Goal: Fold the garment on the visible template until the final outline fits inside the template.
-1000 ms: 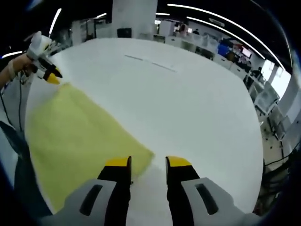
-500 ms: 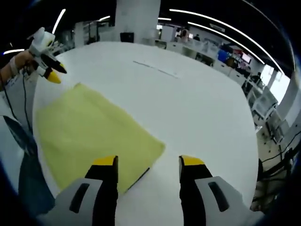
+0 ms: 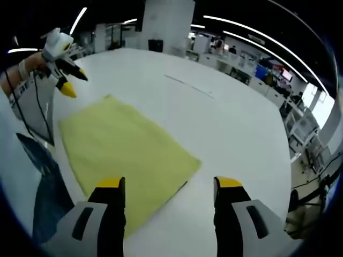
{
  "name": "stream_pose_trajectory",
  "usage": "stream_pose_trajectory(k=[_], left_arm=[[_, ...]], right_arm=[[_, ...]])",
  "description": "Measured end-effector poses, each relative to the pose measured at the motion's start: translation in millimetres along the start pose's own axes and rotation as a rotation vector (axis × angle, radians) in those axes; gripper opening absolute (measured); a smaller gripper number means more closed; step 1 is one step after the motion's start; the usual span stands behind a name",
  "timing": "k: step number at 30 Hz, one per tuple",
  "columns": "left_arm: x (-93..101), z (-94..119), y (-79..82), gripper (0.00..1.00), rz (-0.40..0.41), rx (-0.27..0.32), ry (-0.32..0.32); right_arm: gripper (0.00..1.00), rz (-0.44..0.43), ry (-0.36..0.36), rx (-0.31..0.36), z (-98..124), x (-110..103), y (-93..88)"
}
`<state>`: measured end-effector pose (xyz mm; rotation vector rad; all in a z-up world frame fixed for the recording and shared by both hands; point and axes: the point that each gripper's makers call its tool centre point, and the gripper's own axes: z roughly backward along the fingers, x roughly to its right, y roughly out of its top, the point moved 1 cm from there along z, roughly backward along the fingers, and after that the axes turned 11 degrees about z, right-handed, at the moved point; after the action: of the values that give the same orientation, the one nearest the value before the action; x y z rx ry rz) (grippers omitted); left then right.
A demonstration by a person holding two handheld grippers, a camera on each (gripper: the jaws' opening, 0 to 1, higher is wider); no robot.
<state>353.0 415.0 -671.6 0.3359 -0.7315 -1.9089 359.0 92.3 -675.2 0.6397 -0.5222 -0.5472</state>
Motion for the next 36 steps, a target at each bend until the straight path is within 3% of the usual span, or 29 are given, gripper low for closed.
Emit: stream_pose_trajectory(k=[10,20,27,30,36], left_arm=[[12.2,13,-17.2,0.77,-0.040,-0.013,-0.001],[11.5,24,-26.1,0.83,-0.082,-0.026,0.042],[20.3,31,-30.6,0.99,-0.107,-0.041,0.021],[33.2,33,-30.3,1.00,-0.046,-0.019,-0.056],[35.5,47,-31.1,1.00,-0.051,-0.014,-0.064]], right_arm=[[0.77,0.026,0.037,-0.021,15,-20,-14.3],[0.89,-0.004,0.053,-0.009,25,-30,-13.7],[1.00,0.015,0.081,-0.013,31,-36,-11.2],[1.00,0.037,0.095,-0.029,34,-40,-11.6],[1.00,0.020,0.111,-0.046,42,-45,-8.8]])
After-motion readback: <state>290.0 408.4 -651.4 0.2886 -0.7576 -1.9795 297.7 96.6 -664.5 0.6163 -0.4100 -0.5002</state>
